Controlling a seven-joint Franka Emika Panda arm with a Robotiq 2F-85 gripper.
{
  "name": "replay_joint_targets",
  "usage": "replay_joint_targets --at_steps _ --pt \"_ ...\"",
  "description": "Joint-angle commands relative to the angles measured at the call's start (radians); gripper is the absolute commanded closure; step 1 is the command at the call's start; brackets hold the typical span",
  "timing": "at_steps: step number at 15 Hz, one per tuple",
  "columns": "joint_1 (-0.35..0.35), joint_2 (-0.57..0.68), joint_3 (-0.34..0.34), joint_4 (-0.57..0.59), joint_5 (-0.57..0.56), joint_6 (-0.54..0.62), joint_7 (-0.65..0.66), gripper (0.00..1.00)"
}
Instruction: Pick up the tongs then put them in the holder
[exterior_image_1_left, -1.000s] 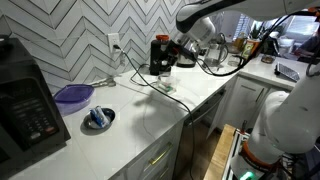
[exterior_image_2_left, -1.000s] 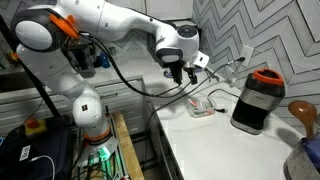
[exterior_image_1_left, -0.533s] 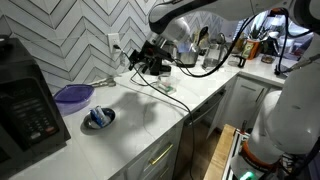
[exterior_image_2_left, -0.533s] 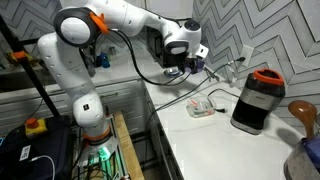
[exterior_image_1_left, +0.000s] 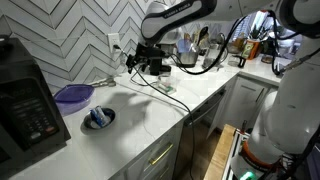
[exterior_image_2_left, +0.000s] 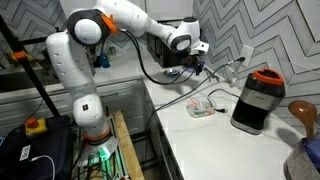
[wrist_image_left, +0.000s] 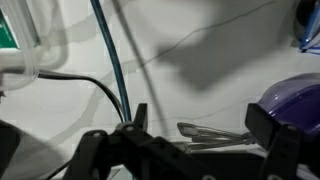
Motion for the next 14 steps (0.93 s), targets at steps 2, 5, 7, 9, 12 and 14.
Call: replay_joint_targets --at_steps 2,5,7,9,12,14 --pt "0.006 0.178 0.041 0.299 -0.235 -0.213 0.018 0.00" --pt "0.011 0.278 0.080 0.483 -0.205 -0.335 -0.126 0.00" --pt "0.019 0.344 0.111 0.604 -0.188 -0.398 -0.209 0.00" --pt "0.025 0.415 0.137 0.724 -0.195 -0.465 -0.295 0.00" --pt "0.029 0.388 0.139 0.692 -0.206 -0.449 -0.291 0.00" --pt "0.025 0.420 0.146 0.739 -0.205 -0.461 -0.320 0.00"
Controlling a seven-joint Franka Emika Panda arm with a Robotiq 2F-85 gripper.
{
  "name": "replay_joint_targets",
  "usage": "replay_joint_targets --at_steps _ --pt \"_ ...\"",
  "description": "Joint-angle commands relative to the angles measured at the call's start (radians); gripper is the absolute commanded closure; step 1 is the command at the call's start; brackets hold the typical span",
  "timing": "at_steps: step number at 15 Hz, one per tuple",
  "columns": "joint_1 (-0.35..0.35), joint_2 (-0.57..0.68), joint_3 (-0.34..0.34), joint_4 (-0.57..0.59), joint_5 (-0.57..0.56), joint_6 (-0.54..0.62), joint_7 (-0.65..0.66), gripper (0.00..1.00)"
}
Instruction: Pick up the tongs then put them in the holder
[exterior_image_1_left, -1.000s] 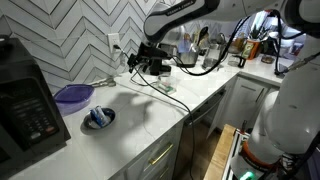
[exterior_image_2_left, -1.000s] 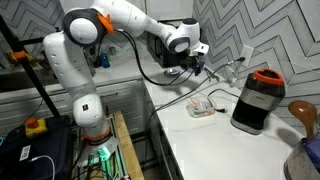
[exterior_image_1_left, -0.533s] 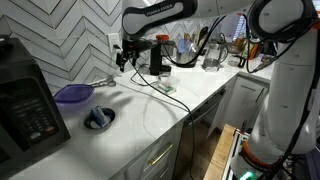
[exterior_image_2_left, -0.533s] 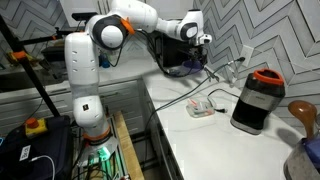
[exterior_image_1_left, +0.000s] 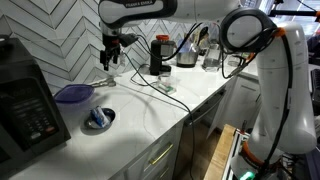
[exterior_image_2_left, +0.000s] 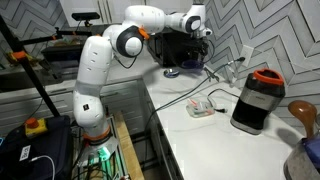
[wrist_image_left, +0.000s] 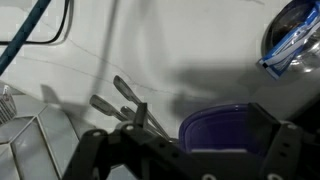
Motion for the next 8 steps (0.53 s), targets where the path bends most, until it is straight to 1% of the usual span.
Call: replay_joint_targets --at_steps 1,2,3,4,5,8 --pt "0.001 0.001 0.002 -0.019 -0.015 0.083 -0.035 0.00" --pt "0.005 0.023 -0.001 -0.014 -0.055 0.147 -0.089 0.00" --pt "0.010 0.044 -0.013 0.000 -0.100 0.163 -0.117 0.00" --pt "-0.010 0.075 0.003 0.017 -0.078 0.186 -0.185 0.00" --pt "-0.021 0.099 0.009 0.031 -0.066 0.176 -0.227 0.00" --pt "-0.077 0.177 0.062 0.080 0.035 0.174 -0.427 0.00"
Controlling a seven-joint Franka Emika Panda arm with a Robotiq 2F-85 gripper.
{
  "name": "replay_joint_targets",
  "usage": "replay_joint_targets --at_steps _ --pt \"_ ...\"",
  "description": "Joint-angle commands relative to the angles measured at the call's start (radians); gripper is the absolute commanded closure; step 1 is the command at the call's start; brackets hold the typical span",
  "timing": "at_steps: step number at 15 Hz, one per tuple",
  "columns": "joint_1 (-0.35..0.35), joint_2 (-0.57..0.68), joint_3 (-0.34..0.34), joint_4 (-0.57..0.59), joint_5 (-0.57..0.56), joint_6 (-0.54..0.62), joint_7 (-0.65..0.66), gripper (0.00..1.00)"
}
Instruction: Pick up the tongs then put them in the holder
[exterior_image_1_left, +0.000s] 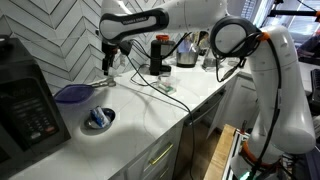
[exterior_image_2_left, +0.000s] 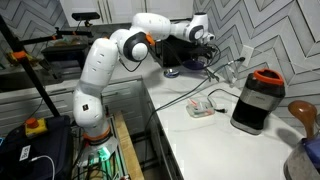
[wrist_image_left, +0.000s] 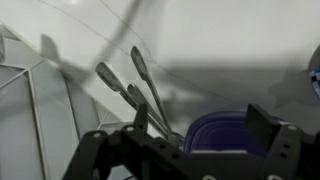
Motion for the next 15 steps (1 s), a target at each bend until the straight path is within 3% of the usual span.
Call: replay_joint_targets --at_steps 1,7,9,10,11,12,14,15 --pt "-0.061 0.106 0.057 0.093 0.072 -0.030 -0.231 0.00" --pt "-0.047 0.294 0.043 0.295 0.059 -0.109 -0.406 0.00" --pt "-0.035 0.340 0.043 0.344 0.060 -0.142 -0.420 0.13" --pt "-0.031 0.359 0.042 0.363 0.060 -0.152 -0.422 0.26" --pt "-0.024 0.377 0.038 0.381 0.055 -0.157 -0.421 0.26" --pt "-0.017 0.393 0.030 0.397 0.047 -0.146 -0.417 0.35" --pt "-0.012 0.413 0.030 0.418 0.033 -0.106 -0.413 0.38" --pt "-0.004 0.418 0.025 0.432 0.024 -0.102 -0.411 0.35"
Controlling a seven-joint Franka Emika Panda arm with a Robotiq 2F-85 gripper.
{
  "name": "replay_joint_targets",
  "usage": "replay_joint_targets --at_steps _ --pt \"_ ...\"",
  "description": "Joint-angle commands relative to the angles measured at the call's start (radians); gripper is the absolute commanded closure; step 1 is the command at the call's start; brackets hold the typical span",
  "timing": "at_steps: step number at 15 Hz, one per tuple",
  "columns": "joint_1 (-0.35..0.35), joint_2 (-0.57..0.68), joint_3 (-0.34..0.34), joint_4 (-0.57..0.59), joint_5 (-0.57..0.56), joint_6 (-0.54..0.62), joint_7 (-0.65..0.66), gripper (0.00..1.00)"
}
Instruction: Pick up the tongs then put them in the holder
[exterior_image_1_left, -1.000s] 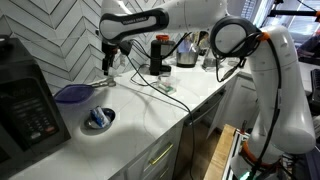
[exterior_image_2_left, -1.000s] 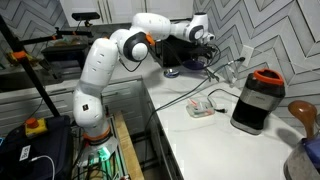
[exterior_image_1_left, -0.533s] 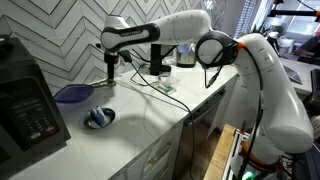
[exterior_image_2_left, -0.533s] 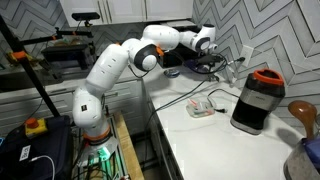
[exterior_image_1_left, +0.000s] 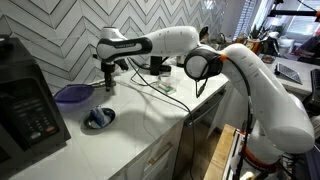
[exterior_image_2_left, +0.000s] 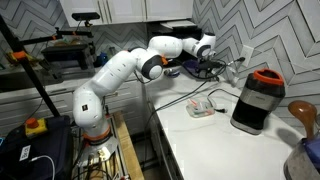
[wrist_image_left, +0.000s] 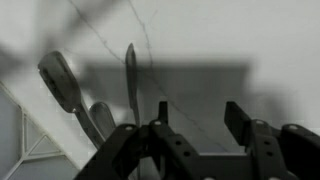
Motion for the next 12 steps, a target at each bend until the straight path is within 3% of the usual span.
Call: replay_joint_targets --at_steps 1,4,10,11,12 --pt "0.020 0.054 -0.007 0.093 -0.023 0.012 -0.014 0.32" --pt "0.039 0.046 -0.020 0.116 -0.057 0.020 -0.006 0.16" --pt "0.038 0.094 -0.051 0.152 -0.095 0.055 -0.006 0.34" --pt "0.034 0.104 -0.059 0.158 -0.095 0.074 -0.004 0.45" --pt "0.031 0.115 -0.066 0.167 -0.092 0.095 -0.004 0.41"
